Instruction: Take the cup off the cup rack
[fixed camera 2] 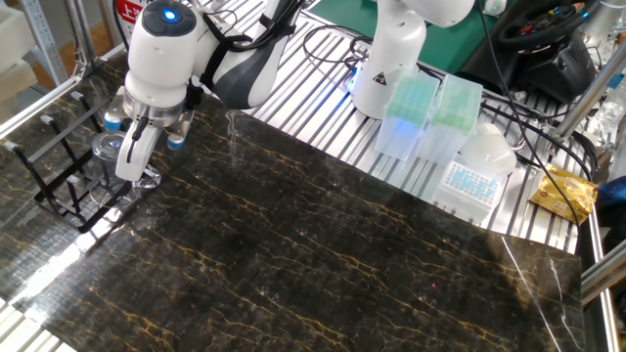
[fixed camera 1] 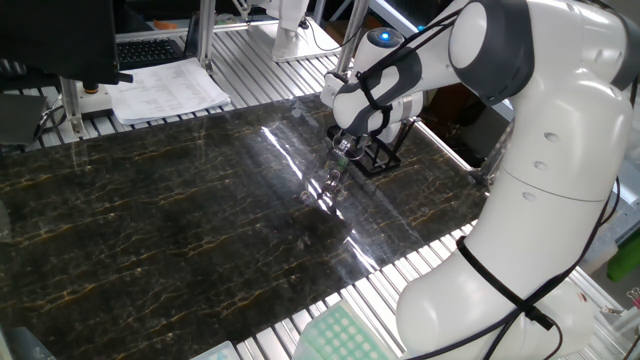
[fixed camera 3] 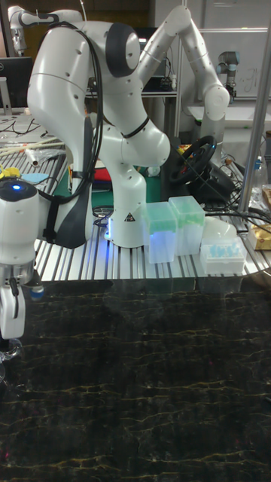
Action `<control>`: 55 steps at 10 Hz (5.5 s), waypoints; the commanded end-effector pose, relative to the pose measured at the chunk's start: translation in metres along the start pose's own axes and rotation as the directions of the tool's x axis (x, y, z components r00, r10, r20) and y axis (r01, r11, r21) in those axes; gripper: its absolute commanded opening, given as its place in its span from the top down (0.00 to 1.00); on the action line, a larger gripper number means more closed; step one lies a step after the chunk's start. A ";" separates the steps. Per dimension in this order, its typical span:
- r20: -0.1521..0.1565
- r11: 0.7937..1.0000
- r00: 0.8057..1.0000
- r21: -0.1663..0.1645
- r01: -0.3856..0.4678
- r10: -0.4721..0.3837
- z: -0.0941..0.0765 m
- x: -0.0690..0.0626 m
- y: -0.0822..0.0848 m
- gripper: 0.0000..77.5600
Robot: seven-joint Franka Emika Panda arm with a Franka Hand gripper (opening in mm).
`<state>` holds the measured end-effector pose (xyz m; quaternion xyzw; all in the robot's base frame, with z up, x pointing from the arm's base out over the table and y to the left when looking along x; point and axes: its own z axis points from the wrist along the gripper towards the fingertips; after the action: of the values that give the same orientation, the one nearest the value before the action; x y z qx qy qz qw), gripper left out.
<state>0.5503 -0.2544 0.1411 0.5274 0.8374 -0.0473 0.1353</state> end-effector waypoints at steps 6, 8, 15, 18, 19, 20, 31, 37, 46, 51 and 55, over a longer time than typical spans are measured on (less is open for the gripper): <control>0.008 1.000 1.000 0.001 -0.003 0.003 -0.001 -0.002 0.001 0.99; 0.008 1.000 1.000 0.001 -0.003 0.003 -0.001 -0.002 0.001 0.99; 0.066 0.996 0.997 0.082 0.021 -0.026 -0.029 -0.002 0.020 0.99; 0.077 0.995 0.997 0.092 0.022 -0.029 -0.045 -0.008 0.025 0.99; 0.076 0.995 0.997 0.095 0.023 -0.030 -0.052 -0.007 0.028 0.99; 0.076 0.995 0.997 0.096 0.020 -0.027 -0.058 -0.006 0.031 0.99; 0.086 0.974 0.994 0.222 0.046 -0.066 -0.111 -0.006 0.048 0.99; 0.063 0.969 0.995 0.238 0.061 -0.078 -0.135 -0.002 0.048 0.99; -0.084 0.983 0.993 0.158 0.097 -0.084 -0.145 0.045 0.082 0.99; -0.111 0.977 0.984 0.148 0.156 -0.141 -0.114 0.067 0.101 0.99; -0.091 0.969 0.979 0.152 0.192 -0.180 -0.080 0.086 0.110 0.99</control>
<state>0.5952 -0.1205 0.2146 0.4661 0.8774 -0.1018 0.0502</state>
